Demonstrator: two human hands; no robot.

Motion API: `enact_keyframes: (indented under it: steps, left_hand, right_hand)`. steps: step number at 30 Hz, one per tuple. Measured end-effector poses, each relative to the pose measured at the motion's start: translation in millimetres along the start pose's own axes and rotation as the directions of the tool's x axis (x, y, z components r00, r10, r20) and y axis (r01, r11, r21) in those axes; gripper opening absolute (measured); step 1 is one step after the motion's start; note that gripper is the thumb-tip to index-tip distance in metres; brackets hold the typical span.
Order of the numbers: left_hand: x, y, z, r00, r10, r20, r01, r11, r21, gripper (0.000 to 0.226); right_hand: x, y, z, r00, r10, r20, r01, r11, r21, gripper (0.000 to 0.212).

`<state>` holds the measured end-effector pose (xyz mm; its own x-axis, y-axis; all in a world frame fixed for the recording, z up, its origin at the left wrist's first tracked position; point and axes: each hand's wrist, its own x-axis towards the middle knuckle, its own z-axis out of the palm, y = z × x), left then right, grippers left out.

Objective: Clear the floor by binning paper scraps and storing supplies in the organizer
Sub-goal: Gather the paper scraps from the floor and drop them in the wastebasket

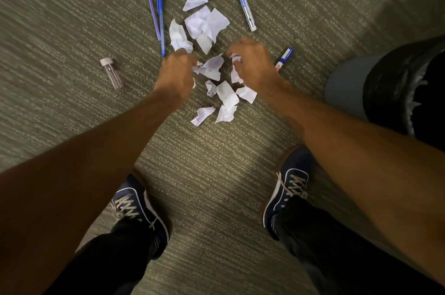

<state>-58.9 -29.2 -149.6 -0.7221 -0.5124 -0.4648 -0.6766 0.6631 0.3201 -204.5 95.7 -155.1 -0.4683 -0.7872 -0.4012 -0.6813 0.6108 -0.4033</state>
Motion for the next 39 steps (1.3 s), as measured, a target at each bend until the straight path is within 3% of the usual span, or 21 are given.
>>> enact_keyframes:
  steps: [14,25,31,39]
  left_hand:
    - [-40,94,-107,0.988,0.057,-0.142,-0.077,0.988,-0.136,0.020]
    - [-67,260,-136,0.974,0.177,-0.141,-0.206,0.951,-0.229,0.020]
    - [-73,349,-109,0.953,0.289,-0.087,-0.302,0.910,-0.283,0.024]
    - [-66,399,-45,0.886,0.456,0.089,-0.442,0.886,-0.142,0.018]
  right_hand:
    - [-82,-4,-139,0.955,0.151,-0.256,-0.037,0.915,0.401,0.020]
    - [-185,66,-227,0.769,0.456,-0.448,-0.243,0.857,0.455,0.021]
    - [-238,130,-234,0.645,0.627,-0.437,-0.434,0.771,0.466,0.023]
    - [-255,194,-205,0.710,0.644,-0.285,-0.530,0.755,0.386,0.015]
